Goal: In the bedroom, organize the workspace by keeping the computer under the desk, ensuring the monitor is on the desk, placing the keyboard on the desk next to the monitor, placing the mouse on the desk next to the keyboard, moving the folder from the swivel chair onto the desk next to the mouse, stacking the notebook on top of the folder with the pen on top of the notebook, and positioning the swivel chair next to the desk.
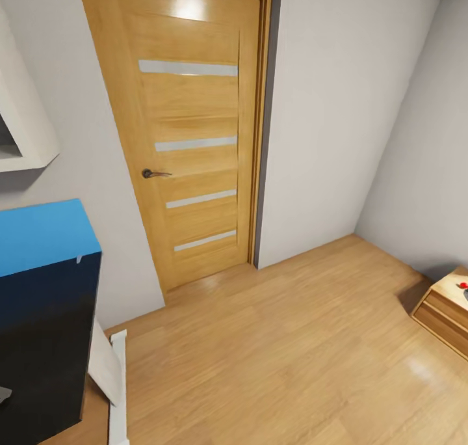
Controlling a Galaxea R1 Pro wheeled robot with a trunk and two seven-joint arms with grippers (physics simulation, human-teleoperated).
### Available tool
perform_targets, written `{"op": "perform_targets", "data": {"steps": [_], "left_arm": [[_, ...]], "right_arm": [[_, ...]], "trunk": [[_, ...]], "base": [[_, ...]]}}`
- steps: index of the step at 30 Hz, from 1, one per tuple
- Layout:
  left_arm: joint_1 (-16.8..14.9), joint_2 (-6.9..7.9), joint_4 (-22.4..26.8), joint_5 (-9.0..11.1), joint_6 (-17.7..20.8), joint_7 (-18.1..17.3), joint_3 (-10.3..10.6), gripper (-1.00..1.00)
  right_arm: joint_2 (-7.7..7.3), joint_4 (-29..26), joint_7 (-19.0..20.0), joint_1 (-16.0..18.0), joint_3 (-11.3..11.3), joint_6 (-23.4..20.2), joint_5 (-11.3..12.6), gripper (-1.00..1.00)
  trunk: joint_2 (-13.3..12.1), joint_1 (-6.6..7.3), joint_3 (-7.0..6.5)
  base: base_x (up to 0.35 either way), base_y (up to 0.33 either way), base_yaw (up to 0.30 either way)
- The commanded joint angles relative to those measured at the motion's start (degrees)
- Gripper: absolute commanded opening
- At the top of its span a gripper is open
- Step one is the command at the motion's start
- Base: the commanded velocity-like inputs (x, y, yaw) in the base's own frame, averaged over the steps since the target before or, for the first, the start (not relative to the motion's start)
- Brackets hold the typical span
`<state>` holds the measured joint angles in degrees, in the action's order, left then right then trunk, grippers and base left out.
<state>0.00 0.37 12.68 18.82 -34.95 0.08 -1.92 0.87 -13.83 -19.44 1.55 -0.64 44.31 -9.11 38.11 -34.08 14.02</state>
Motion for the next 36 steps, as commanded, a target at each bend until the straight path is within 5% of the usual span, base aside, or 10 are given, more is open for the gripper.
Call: {"op": "perform_targets", "data": {"steps": [1,18,36], "left_arm": [[0.0,-0.01,0.0,-0.2,-0.1,0.0,-0.2,1.00],[0.0,-0.01,0.1,-0.2,-0.1,0.0,-0.2,1.00],[0.0,-0.01,0.1,-0.1,-0.1,0.0,-0.2,1.00]], "right_arm": [[0.01,0.0,-0.6,0.0,-0.1,0.0,-0.6,1.00],[0.01,0.0,-0.6,0.0,-0.1,0.0,-0.6,1.00],[0.08,0.0,-0.6,0.0,-0.1,0.0,-0.6,1.00]], "trunk": [[0.1,-0.05,0.07],[0.1,-0.05,0.07],[0.1,-0.05,0.18]], "base": [[0.326,-0.082,0.000],[0.326,-0.082,0.006],[0.138,-0.068,0.269]]}}
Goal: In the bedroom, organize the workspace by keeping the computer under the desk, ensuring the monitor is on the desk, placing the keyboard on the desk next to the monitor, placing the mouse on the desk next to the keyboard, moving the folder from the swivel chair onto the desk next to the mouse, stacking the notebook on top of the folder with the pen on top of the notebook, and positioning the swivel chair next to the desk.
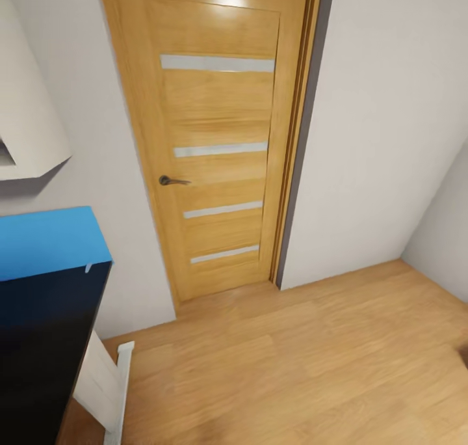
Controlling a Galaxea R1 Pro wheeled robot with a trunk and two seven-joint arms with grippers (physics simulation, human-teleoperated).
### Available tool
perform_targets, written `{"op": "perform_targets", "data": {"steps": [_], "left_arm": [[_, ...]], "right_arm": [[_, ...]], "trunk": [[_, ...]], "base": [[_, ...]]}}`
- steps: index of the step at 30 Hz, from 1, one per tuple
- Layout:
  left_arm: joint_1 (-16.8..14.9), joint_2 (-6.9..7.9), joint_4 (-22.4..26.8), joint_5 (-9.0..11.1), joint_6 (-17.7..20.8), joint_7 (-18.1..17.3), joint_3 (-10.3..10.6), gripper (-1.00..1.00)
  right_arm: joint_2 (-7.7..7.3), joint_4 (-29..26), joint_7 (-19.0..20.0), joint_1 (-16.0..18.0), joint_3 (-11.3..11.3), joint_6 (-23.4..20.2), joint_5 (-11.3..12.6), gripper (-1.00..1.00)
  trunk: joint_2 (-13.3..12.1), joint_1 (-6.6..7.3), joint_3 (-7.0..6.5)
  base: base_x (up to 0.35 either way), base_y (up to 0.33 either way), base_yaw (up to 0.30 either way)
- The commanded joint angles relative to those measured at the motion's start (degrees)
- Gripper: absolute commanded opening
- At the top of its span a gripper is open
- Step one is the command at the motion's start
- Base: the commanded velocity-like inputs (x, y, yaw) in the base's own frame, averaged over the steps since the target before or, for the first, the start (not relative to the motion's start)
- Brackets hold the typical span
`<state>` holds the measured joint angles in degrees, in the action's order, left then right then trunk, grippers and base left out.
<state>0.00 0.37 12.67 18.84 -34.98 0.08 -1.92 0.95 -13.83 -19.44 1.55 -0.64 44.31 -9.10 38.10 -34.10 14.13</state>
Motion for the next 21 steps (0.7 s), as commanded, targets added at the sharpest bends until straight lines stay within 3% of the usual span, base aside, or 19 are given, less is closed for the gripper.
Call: {"op": "perform_targets", "data": {"steps": [1,16,21], "left_arm": [[0.0,-0.02,0.1,-0.2,-0.1,0.0,-0.2,1.00],[0.0,-0.02,0.1,-0.2,-0.1,0.0,-0.2,1.00],[0.0,-0.02,0.1,-0.1,-0.1,0.0,-0.2,1.00]], "right_arm": [[0.01,0.0,-0.6,0.0,-0.1,0.0,-0.6,1.00],[0.23,-0.1,-0.8,0.0,0.0,-0.1,-0.3,1.00],[0.20,0.0,-0.7,0.0,0.0,0.0,-0.3,1.00]], "trunk": [[0.1,-0.03,0.10],[0.1,-0.03,0.61],[0.1,-0.03,0.65]], "base": [[0.196,-0.173,0.280],[0.236,-0.241,0.277],[0.116,-0.173,0.102]]}}
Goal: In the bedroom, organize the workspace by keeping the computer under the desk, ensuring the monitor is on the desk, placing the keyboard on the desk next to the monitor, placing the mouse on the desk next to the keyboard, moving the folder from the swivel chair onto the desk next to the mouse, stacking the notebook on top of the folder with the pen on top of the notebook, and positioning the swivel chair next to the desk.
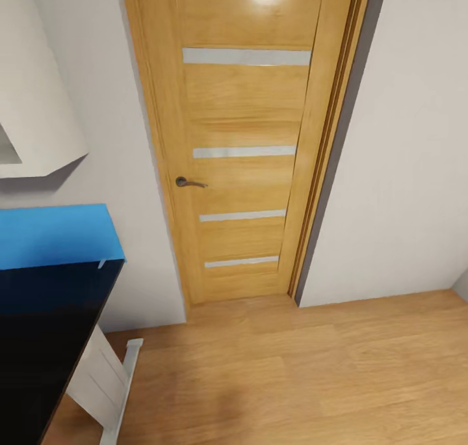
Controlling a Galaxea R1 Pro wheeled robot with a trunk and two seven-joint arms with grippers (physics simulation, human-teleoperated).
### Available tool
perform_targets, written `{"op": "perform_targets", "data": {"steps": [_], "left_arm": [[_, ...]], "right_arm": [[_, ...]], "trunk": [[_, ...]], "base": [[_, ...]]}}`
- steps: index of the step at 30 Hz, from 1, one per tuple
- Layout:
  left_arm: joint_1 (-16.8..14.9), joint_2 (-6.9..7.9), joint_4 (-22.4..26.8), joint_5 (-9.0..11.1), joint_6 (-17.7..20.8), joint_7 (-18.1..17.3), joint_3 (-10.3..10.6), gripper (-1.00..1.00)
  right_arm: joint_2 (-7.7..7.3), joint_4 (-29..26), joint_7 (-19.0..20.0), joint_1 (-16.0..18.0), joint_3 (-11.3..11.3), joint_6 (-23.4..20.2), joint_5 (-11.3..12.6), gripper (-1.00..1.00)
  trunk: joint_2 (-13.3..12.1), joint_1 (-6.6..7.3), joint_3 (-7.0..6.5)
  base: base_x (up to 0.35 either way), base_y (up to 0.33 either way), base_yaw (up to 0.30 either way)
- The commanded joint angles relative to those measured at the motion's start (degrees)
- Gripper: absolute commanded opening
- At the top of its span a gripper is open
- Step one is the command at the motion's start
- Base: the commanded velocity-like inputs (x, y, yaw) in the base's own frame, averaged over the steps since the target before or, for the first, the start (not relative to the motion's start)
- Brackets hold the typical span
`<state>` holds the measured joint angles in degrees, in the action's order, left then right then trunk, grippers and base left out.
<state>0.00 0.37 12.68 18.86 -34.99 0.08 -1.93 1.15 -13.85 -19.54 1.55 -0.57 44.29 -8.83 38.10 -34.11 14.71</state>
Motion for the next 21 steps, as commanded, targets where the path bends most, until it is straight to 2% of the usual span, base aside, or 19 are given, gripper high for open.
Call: {"op": "perform_targets", "data": {"steps": [1,8,21], "left_arm": [[0.0,-0.02,0.1,-0.2,-0.1,0.0,-0.2,1.00],[0.0,-0.01,0.1,-0.2,-0.1,0.0,-0.2,1.00],[0.0,-0.02,0.0,-0.2,-0.1,0.0,-0.2,1.00]], "right_arm": [[0.00,0.0,-0.6,0.0,-0.1,0.0,-0.6,1.00],[0.08,0.0,-0.6,0.0,0.0,0.0,-0.7,1.00],[0.08,0.0,-0.6,0.0,-0.1,-0.1,-0.7,1.00]], "trunk": [[0.1,-0.02,0.07],[0.1,-0.02,0.08],[0.1,-0.02,0.08]], "base": [[0.024,-0.036,0.020],[0.005,-0.007,0.154],[0.000,0.000,0.267]]}}
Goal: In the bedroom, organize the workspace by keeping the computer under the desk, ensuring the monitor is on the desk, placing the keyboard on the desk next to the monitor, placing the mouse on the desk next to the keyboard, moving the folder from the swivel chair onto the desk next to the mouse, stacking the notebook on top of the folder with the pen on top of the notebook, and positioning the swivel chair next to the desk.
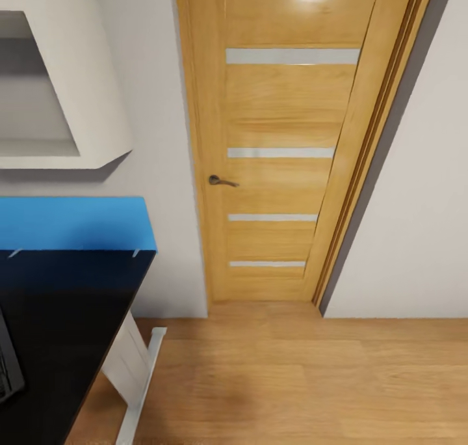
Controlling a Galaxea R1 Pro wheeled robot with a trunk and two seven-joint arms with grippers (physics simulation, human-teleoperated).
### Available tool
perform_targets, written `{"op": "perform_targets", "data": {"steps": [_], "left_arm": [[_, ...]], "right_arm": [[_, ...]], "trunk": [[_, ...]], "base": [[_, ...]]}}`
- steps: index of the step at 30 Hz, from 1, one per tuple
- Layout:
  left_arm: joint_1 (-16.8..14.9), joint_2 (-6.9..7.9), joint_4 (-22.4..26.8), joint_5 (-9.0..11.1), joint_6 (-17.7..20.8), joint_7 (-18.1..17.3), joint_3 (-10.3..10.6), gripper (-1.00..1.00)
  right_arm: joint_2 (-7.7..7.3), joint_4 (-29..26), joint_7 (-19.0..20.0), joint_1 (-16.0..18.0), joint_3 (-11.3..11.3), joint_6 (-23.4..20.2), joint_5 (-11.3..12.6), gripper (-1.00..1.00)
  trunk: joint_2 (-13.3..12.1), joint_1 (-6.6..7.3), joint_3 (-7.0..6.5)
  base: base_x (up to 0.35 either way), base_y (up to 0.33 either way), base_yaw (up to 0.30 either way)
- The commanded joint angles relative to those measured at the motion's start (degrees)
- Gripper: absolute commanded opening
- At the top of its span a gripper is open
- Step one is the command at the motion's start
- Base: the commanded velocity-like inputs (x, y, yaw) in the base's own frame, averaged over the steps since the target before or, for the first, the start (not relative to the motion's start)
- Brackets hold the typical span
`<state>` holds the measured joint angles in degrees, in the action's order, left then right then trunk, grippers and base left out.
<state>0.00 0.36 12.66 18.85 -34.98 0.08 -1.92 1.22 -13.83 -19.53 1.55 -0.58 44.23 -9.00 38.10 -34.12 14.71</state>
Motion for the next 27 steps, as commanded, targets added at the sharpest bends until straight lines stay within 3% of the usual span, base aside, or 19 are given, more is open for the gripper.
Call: {"op": "perform_targets", "data": {"steps": [1,27], "left_arm": [[0.0,-0.01,0.1,-0.2,-0.1,0.0,-0.2,1.00],[0.0,-0.01,-2.1,-0.2,0.1,0.0,0.0,1.00]], "right_arm": [[0.01,0.0,-0.6,0.0,-0.1,0.0,-0.6,1.00],[-0.04,0.0,-0.6,0.0,0.0,-0.9,-0.4,1.00]], "trunk": [[0.1,-0.01,0.07],[0.1,-0.01,0.08]], "base": [[0.000,0.000,0.277],[0.000,0.000,0.279]]}}
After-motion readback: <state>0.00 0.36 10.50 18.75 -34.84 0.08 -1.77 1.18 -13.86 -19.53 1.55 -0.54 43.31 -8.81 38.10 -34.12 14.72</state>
